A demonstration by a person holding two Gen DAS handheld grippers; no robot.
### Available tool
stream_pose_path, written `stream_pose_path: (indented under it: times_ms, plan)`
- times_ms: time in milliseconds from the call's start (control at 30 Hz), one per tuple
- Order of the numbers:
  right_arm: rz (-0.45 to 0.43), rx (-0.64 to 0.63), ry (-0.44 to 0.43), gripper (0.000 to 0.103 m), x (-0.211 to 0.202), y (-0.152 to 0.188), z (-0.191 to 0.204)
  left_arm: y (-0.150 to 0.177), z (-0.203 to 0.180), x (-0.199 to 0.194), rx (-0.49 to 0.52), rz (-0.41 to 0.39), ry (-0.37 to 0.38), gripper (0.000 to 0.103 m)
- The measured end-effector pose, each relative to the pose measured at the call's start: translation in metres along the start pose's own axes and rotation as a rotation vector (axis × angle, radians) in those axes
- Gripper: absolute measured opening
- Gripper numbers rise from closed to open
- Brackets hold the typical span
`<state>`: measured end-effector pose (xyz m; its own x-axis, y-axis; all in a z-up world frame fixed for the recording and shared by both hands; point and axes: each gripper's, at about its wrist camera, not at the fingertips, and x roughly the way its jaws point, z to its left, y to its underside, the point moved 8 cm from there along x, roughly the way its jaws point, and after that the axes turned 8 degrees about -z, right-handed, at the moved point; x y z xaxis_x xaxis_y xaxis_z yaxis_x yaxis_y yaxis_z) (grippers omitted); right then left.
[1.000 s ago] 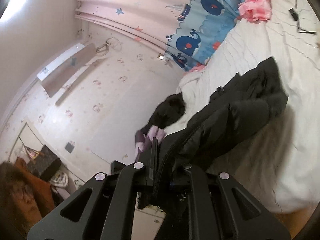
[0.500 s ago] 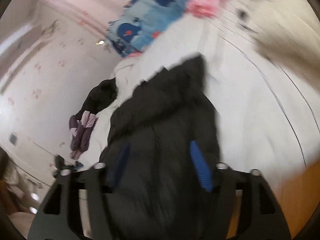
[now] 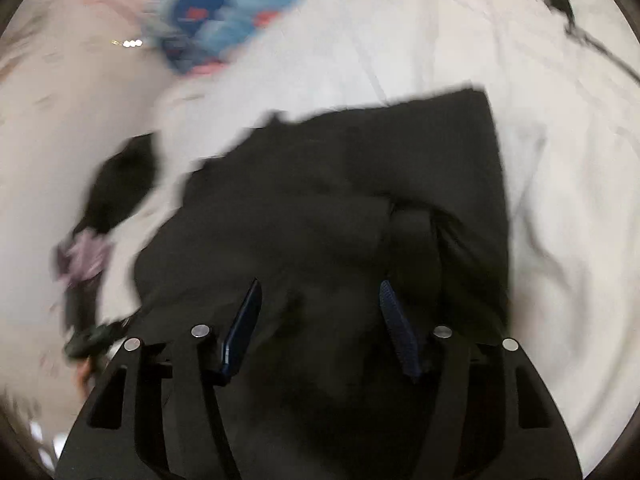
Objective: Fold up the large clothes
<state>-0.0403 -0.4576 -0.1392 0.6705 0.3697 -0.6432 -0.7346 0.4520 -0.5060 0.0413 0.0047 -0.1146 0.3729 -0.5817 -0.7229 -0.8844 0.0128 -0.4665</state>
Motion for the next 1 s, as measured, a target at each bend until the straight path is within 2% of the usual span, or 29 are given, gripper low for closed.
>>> stream_pose_path:
  times_ms: [33,67,100,133,167,200,233,300,333,400,467,533,633,700,800,900,1000]
  plan:
    - [0.0,-0.011,-0.008,0.076,-0.031,0.017,-0.005,0.009,0.004,-0.022,0.018,-0.012,0.027,0.05]
    - [-0.001,-0.008,-0.014,0.088,-0.053,0.03,-0.012,0.021,0.011,-0.046,0.033,-0.016,0.054,0.061]
    - [0.0,0.006,-0.025,0.094,-0.077,0.047,-0.021,0.032,0.021,-0.063,0.038,-0.019,0.07,0.068]
    - [0.01,0.048,-0.046,0.096,-0.103,0.074,-0.034,0.049,0.035,-0.086,0.035,-0.027,0.085,0.08]
    - [0.028,0.092,-0.062,0.096,-0.117,0.096,-0.047,0.071,0.052,-0.108,0.022,-0.028,0.104,0.084]
    - [0.049,0.144,-0.079,0.096,-0.129,0.119,-0.061,0.082,0.064,-0.116,0.01,-0.022,0.114,0.084]
    - [0.08,0.216,-0.101,0.096,-0.142,0.153,-0.082,0.103,0.081,-0.131,-0.027,-0.005,0.129,0.085]
    - [0.136,0.324,-0.147,0.096,-0.149,0.196,-0.101,0.138,0.111,-0.147,-0.122,0.018,0.173,0.089]
    - [0.169,0.398,-0.202,0.096,-0.156,0.225,-0.111,0.153,0.121,-0.151,-0.159,0.027,0.199,0.089]
    - [0.175,0.468,-0.313,0.096,-0.156,0.257,-0.114,0.179,0.133,-0.151,-0.21,0.04,0.24,0.089]
    - [0.177,0.523,-0.399,0.096,-0.145,0.27,-0.111,0.196,0.133,-0.144,-0.245,0.058,0.291,0.09]
    - [0.192,0.549,-0.47,0.096,-0.134,0.28,-0.106,0.211,0.127,-0.133,-0.254,0.096,0.338,0.095]
    - [0.188,0.577,-0.575,0.096,-0.118,0.28,-0.091,0.225,0.108,-0.122,-0.244,0.129,0.411,0.095]
    - [0.182,0.584,-0.61,0.096,-0.115,0.279,-0.086,0.23,0.095,-0.12,-0.225,0.145,0.44,0.096]
    - [0.198,0.573,-0.606,0.096,-0.113,0.286,-0.086,0.24,0.088,-0.123,-0.173,0.166,0.41,0.096]
    - [0.202,0.589,-0.597,0.096,-0.096,0.281,-0.087,0.236,0.097,-0.122,-0.182,0.145,0.361,0.096]
    - [0.197,0.616,-0.647,0.096,-0.089,0.283,-0.092,0.239,0.106,-0.121,-0.219,0.141,0.385,0.096]
